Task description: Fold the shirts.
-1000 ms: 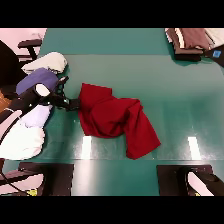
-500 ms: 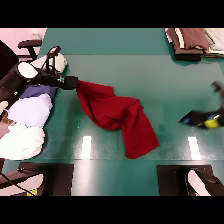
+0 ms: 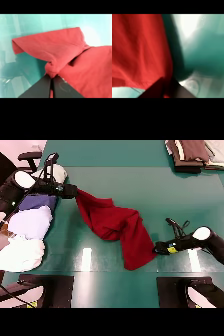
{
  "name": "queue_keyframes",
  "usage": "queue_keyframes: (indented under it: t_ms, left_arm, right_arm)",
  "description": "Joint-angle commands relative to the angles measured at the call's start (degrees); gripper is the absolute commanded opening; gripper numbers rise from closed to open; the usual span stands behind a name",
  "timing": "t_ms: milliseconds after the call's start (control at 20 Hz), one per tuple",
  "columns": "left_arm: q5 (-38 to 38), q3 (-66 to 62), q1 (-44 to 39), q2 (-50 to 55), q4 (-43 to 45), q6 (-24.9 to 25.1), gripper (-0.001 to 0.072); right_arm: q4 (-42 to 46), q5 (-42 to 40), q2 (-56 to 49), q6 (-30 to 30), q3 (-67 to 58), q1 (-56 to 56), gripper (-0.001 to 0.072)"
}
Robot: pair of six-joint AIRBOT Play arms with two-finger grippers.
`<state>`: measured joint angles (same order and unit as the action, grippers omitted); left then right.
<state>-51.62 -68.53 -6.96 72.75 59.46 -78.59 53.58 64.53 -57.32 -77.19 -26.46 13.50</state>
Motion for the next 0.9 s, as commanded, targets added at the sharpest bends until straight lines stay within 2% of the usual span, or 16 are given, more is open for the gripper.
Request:
queue_keyframes:
  t_ms: [0,200,450,700,850]
  left_arm:
    - [-0.1,-1.3,0.0,-2.1,1.1,0.0,0.0024]
    - [-1.6,-15.0,0.0,-11.8,8.5,0.0,0.0024]
    - [-2.7,-37.9,0.0,-22.9,10.2,1.0,0.0023]
    - [-7.6,-50.1,0.0,-26.0,10.2,1.1,0.0021]
    - [-6.9,-50.0,0.0,-25.6,11.5,1.7,0.0021]
  right_arm:
    - [3.5,-0.2,-4.2,0.1,-7.6,3.2,0.0015]
    - [11.7,10.7,5.7,-2.3,-27.2,-4.4,0.0015]
    - [12.2,19.7,15.3,-2.3,-57.7,-18.0,0.0014]
    - [12.1,30.9,12.9,-2.3,-79.4,-29.1,0.0014]
    - [12.1,34.1,8.2,-4.6,-87.8,-31.2,0.0013]
